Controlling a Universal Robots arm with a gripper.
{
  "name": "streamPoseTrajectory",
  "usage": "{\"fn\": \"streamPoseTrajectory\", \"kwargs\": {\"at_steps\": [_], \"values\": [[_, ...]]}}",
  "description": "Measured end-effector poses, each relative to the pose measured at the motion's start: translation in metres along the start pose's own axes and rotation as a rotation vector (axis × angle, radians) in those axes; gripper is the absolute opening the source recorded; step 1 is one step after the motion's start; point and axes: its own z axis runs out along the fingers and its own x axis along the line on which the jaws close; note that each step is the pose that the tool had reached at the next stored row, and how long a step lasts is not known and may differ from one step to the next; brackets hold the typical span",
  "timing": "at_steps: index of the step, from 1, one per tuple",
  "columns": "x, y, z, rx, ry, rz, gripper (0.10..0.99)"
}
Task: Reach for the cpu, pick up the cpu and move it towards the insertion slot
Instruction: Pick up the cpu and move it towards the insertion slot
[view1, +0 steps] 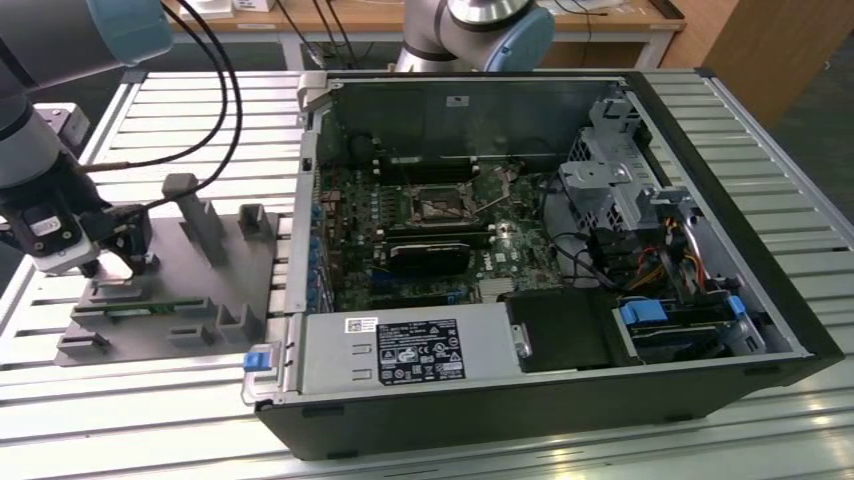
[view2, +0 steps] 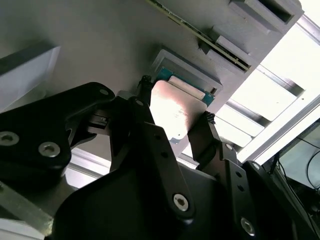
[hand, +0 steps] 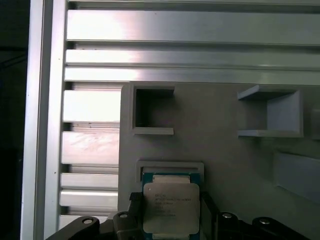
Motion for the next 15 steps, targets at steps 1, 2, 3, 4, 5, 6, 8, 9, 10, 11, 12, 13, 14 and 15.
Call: {"fn": "streamPoseTrajectory", "kwargs": {"at_steps": [1,2,3,4,5,6,8,9,10,11,12,13,14,15], "values": [[0.0001,0.0,-0.0008,0.0,0.0002,0.0,0.541],[0.0001,0.0001,-0.0019,0.0,0.0002,0.0,0.541],[0.0001,0.0001,-0.0031,-0.001,0.0001,0.0,0.541],[0.0001,0.0002,-0.0044,-0.001,0.0001,0.0,0.541],[0.0001,0.0002,-0.0057,-0.001,0.0,0.0,0.541],[0.0001,0.0003,-0.0072,-0.001,0.0,0.0,0.541],[0.0001,0.0005,-0.01,-0.001,0.0,0.0,0.541],[0.0001,0.0005,-0.011,-0.001,0.0,0.0,0.541],[0.0001,0.0005,-0.0122,-0.001,0.0,0.0,0.541],[0.0002,0.0006,-0.0134,-0.002,-0.0001,0.0,0.541],[0.0002,0.0007,-0.0149,-0.002,-0.0001,0.0,0.541],[0.0002,0.0008,-0.0172,-0.002,0.0,0.0,0.541],[0.0003,0.0008,-0.0184,-0.002,0.0001,0.0,0.541],[0.0002,0.0009,-0.0189,-0.003,0.0,0.0,0.541]]}}
